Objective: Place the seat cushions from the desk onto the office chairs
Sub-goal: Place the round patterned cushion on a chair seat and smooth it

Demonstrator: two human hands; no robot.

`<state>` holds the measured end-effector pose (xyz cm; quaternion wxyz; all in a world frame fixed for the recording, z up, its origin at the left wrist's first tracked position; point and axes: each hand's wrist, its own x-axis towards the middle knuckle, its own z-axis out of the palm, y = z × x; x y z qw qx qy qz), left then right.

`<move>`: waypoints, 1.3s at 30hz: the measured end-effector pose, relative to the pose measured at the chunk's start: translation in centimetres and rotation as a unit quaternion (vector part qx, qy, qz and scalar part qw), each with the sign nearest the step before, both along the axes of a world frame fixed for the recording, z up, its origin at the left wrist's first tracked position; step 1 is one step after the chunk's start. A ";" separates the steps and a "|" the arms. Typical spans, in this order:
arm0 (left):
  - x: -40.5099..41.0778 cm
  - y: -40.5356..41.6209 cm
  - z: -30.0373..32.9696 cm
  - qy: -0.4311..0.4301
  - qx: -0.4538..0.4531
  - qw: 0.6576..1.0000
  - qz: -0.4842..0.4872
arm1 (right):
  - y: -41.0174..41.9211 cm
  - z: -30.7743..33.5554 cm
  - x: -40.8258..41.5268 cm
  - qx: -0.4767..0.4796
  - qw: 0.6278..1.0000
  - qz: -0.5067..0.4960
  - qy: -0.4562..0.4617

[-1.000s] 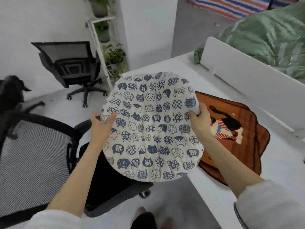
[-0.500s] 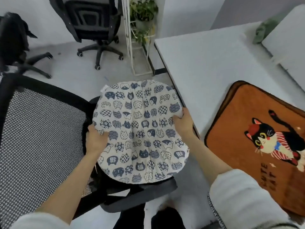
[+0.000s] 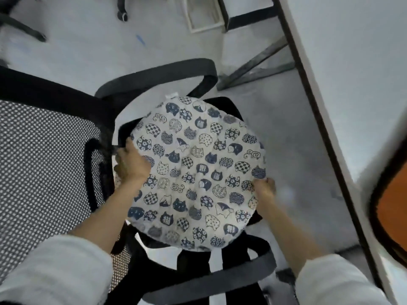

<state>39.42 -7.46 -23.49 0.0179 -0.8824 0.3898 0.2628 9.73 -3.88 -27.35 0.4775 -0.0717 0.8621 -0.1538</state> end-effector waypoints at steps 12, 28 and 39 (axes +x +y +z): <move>-4.5 -9.9 -8.7 -0.095 -0.093 0.905 -0.405 | -12.8 -4.0 7.2 -0.250 0.623 0.698 0.248; -5.4 -10.2 -13.2 -0.129 -0.133 0.904 -0.385 | -13.7 -10.0 8.5 -0.271 0.545 0.730 0.311; -0.1 0.3 -10.7 -0.122 -0.027 0.969 -0.214 | -7.9 -8.3 1.8 -0.242 0.577 0.710 0.324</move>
